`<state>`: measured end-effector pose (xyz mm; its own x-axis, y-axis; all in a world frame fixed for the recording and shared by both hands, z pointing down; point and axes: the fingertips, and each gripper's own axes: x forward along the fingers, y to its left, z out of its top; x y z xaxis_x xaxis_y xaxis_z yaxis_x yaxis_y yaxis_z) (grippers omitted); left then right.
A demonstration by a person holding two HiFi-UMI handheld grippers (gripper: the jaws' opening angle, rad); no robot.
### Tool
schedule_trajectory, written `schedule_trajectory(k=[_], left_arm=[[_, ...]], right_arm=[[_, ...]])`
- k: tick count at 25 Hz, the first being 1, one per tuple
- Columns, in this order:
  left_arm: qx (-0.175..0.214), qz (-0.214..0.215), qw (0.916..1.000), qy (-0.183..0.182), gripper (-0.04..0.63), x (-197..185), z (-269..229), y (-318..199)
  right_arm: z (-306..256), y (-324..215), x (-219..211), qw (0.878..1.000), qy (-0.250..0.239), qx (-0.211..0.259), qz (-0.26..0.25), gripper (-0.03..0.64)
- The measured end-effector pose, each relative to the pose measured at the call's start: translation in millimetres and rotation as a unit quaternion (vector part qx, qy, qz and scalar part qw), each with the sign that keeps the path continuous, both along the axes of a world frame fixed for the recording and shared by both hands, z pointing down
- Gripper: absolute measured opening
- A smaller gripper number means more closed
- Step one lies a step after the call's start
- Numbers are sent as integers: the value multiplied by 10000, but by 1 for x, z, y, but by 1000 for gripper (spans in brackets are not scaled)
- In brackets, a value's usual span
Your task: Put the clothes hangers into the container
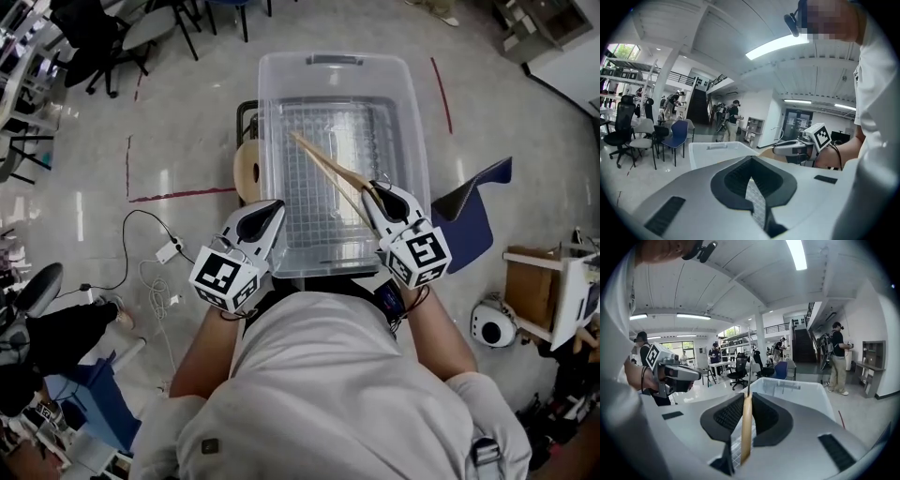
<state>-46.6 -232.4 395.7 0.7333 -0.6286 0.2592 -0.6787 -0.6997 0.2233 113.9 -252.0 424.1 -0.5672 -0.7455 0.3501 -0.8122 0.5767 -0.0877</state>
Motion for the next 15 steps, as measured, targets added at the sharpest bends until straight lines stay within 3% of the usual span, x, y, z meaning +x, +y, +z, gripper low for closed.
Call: schedule_trajectory(k=[15], left_arm=[[-536,-282,9982,-44,17,26,47,-44]], right_arm=[[87,-63,-2,9959,-227,-767,-427,64]])
